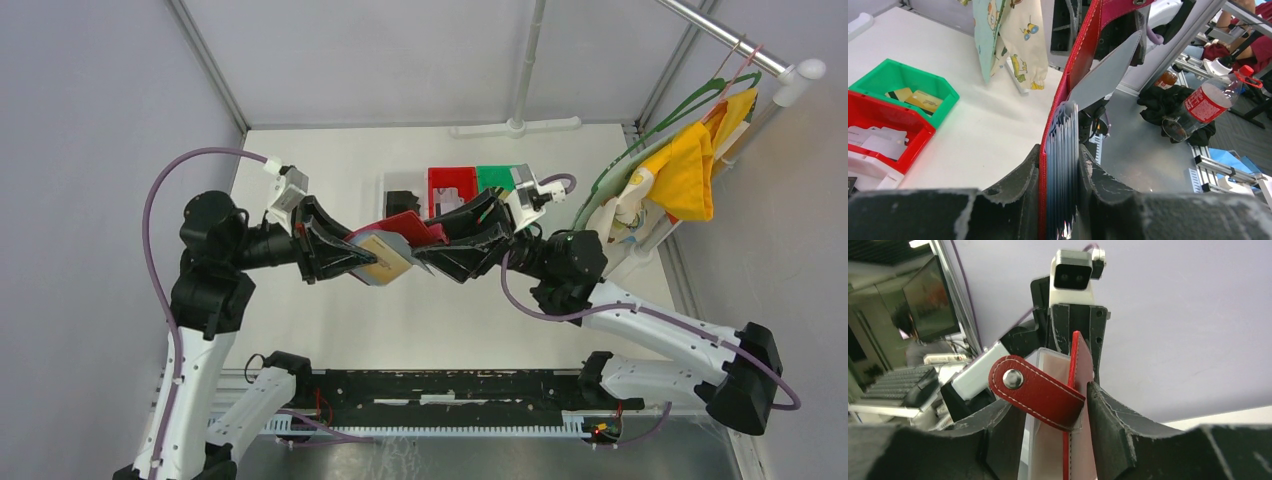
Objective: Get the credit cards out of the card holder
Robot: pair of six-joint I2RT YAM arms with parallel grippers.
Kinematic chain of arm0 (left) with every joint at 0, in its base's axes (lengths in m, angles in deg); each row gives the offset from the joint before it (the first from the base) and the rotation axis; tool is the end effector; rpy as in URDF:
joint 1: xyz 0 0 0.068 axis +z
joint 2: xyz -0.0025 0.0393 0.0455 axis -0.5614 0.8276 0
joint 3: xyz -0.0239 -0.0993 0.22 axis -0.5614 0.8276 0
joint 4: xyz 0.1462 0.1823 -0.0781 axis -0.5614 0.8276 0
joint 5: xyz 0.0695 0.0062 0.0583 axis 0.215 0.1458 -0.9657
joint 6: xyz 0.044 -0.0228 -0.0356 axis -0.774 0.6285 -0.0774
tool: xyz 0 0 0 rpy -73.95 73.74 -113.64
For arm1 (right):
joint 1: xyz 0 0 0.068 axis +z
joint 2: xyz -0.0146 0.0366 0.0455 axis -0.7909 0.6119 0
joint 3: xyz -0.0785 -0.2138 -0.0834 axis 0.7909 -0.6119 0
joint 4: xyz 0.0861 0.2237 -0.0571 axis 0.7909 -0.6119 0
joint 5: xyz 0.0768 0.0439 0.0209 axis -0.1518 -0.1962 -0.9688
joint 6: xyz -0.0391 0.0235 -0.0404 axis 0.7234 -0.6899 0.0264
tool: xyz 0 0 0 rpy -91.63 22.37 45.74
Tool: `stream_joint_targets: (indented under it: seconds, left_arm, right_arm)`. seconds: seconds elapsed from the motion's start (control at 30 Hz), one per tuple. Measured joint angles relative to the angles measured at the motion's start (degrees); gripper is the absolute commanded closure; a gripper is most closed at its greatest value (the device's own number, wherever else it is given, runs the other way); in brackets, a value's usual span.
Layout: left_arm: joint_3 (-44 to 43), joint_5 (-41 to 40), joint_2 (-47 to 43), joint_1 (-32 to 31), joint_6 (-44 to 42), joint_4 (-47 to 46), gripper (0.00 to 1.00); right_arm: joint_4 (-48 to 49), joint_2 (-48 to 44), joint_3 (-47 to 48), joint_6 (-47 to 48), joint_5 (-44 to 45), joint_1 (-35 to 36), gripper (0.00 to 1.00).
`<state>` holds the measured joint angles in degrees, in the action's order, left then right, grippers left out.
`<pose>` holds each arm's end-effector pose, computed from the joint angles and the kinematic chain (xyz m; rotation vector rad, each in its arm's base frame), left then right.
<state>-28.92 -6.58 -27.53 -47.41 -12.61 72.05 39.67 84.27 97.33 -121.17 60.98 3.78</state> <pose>0.1193 -0.0709 0.4157 0.8879 1.4953 -1.3004 0.1208 0.2114 0.3895 -0.5709 0.9456 1.6956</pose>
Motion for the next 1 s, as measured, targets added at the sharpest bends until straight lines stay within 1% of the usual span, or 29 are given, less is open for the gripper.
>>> stream_joint_targets:
  seconds: [0.07,0.17,0.33,0.43,0.6,0.77,0.87,0.97,1.0]
  left_arm:
    - [-2.27,0.28,1.62,0.00,-3.34,4.11,0.98]
    - [-6.10,0.87,4.20,0.00,-9.20,10.67,0.97]
    - [-7.65,1.77,5.92,0.00,-14.78,17.27,0.97]
    - [-7.65,1.77,6.08,0.00,-16.15,19.26,0.97]
    - [-8.13,1.77,5.99,0.00,-18.10,21.88,0.97]
    - [-9.73,1.90,6.25,0.00,-20.85,24.55,0.96]
    - [-10.34,1.97,6.40,0.00,-22.29,25.33,0.95]
    - [-10.54,1.99,6.47,0.00,-23.78,26.21,0.95]
    - [-10.54,1.97,6.47,0.04,-24.30,26.58,0.95]
  right_arm:
    - [-5.14,-0.70,2.16,1.79,-3.26,-1.36,0.46]
    - [-14.69,-0.37,6.78,5.68,-6.99,-2.43,0.42]
    - [-31.47,1.20,15.43,14.82,-9.75,-2.60,0.36]
    - [-37.13,1.31,17.09,18.78,-9.88,-2.60,0.39]
    - [-45.53,1.86,18.75,24.46,-8.68,-2.60,0.50]
    - [-52.15,2.89,22.45,29.14,-7.15,-2.60,0.70]
    - [-53.59,3.52,24.11,29.83,-9.35,-2.60,0.80]
    - [-54.29,4.87,25.83,29.99,-13.46,-2.60,0.96]
    - [-54.53,5.42,26.32,29.90,-15.15,-2.60,1.00]
